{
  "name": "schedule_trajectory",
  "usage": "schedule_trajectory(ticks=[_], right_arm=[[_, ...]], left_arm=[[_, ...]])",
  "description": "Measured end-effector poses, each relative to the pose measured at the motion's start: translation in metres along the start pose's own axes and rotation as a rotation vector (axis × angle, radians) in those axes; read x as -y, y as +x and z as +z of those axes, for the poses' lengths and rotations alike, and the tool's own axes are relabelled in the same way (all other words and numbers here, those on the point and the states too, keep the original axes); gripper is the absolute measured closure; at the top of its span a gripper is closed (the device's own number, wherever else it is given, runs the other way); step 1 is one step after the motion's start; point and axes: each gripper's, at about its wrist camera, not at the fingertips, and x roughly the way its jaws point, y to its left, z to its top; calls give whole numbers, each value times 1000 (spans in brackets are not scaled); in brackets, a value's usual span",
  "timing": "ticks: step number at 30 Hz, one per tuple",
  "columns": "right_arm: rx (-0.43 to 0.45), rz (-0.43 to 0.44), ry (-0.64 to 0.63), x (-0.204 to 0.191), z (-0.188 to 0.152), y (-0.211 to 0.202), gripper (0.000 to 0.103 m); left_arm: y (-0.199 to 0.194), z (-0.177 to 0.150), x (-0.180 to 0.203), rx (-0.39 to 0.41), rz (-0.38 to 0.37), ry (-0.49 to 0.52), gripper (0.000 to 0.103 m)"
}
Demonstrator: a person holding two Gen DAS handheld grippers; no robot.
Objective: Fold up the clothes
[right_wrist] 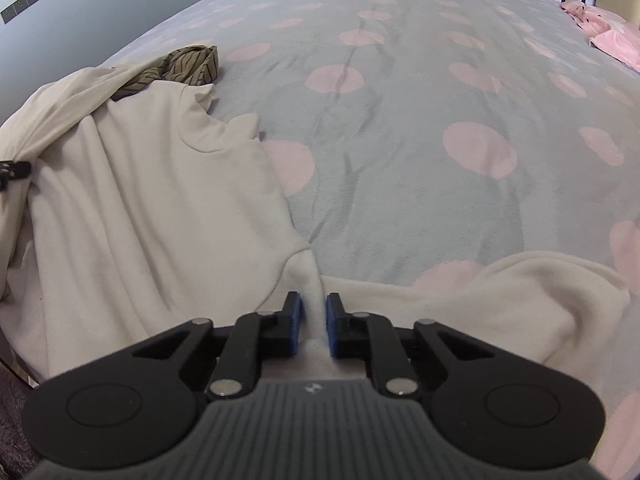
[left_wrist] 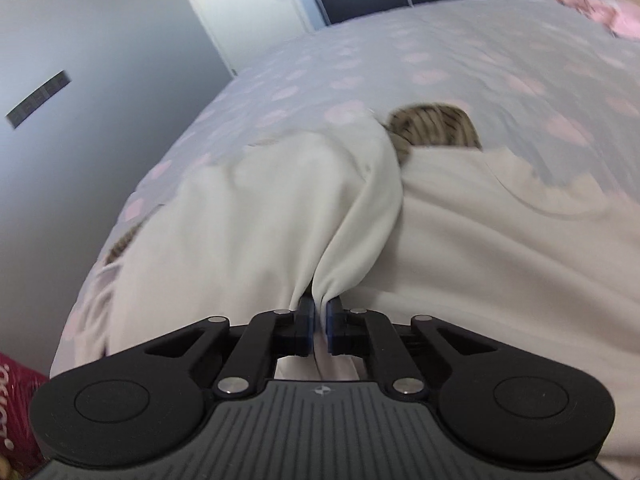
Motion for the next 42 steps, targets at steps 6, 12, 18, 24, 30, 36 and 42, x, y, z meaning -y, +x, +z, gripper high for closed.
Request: schedule_trajectory(ticks=[6, 12, 18, 24, 30, 36, 42], right_arm=[[1, -7, 1, 1, 0, 0, 98], [57, -47, 24, 11, 3, -16, 99], [112, -107, 56, 26, 5, -33, 99], [188, -204, 105, 51, 5, -57, 100], [117, -212, 147, 74, -4, -58, 100], [39, -140, 85, 61, -12, -50, 99], [86, -126, 84, 55, -5, -62, 86]], left_arm=[[-13, 28, -58, 31, 95, -12, 100], [-13, 63, -131, 43, 256, -29, 100], [25, 84, -199, -45, 452, -93, 101], [28, 70, -202, -98, 348, -117, 95], [-6, 73, -170, 3, 208, -62, 58], [-14, 96, -108, 78, 7, 115, 58], [15, 106, -27, 71, -137, 306, 58]])
